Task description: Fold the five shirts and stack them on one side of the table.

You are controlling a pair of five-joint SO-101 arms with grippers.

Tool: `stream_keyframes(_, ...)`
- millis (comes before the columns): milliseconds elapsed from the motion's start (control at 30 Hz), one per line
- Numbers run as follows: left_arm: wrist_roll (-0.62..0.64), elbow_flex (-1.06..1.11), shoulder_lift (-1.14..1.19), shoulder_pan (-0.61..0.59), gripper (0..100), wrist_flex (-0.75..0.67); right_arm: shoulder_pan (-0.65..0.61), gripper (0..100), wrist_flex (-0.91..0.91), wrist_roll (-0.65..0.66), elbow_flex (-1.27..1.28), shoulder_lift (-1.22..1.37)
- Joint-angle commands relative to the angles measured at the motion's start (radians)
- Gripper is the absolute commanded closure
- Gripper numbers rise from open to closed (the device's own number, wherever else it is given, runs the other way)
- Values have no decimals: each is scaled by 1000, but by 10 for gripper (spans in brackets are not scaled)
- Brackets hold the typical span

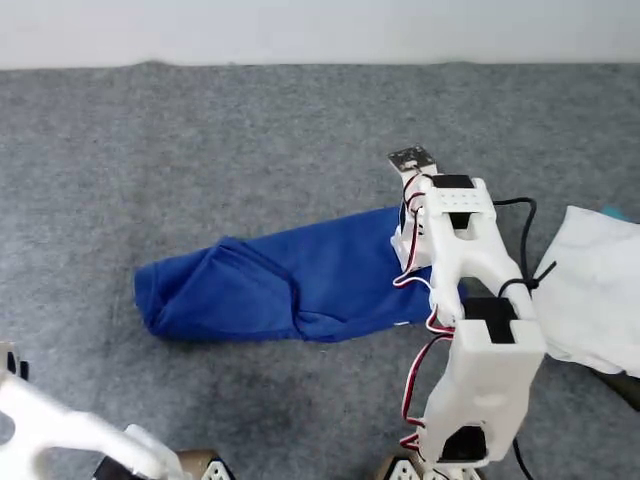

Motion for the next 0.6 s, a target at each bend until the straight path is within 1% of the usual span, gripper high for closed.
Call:
stream_keyframes(0,2,-39,-26,6,909,20,-41,988,13,-8,-23,-21)
stream_keyframes(133,2,-39,-26,8,909,20,15,988,42,12,-29,-81)
stream_keyframes(400,2,-38,-26,9,909,21,145,988,82,163,-29,-237)
stream_keyframes(567,2,-33,-26,6,909,21,165,988,183,226,-95,-308)
